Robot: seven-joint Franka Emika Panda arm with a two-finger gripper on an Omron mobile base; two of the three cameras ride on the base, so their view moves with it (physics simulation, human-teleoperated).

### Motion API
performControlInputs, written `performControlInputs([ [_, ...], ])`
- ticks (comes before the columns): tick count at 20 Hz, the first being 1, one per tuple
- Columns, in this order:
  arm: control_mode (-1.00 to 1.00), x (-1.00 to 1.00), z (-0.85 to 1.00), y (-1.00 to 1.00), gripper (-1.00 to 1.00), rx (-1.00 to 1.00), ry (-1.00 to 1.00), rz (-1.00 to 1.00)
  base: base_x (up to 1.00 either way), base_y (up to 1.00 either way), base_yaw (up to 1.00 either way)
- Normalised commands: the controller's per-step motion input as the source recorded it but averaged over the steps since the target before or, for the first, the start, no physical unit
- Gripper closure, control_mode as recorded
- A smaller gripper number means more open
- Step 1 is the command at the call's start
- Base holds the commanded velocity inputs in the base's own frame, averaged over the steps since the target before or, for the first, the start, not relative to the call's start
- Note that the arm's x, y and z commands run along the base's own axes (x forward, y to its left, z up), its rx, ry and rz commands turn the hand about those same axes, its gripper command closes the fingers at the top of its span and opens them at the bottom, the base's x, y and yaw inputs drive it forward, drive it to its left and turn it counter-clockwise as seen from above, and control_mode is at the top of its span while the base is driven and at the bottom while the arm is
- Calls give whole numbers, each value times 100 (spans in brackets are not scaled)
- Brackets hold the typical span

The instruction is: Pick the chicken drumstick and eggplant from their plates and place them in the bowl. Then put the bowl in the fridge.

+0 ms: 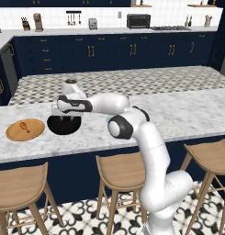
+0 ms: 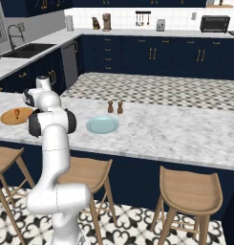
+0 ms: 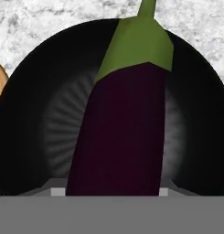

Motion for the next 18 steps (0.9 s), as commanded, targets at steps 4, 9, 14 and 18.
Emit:
performControlInputs([
  [4, -100, 9, -42, 0, 100, 2, -9, 0, 0, 0, 0],
  [9, -100, 15, -29, 0, 100, 0, -2, 0, 0, 0, 0],
  [14, -100, 1, -29, 0, -100, 0, 0, 0, 0, 0, 0],
  [18, -100, 0, -1, 0, -100, 0, 0, 0, 0, 0, 0],
])
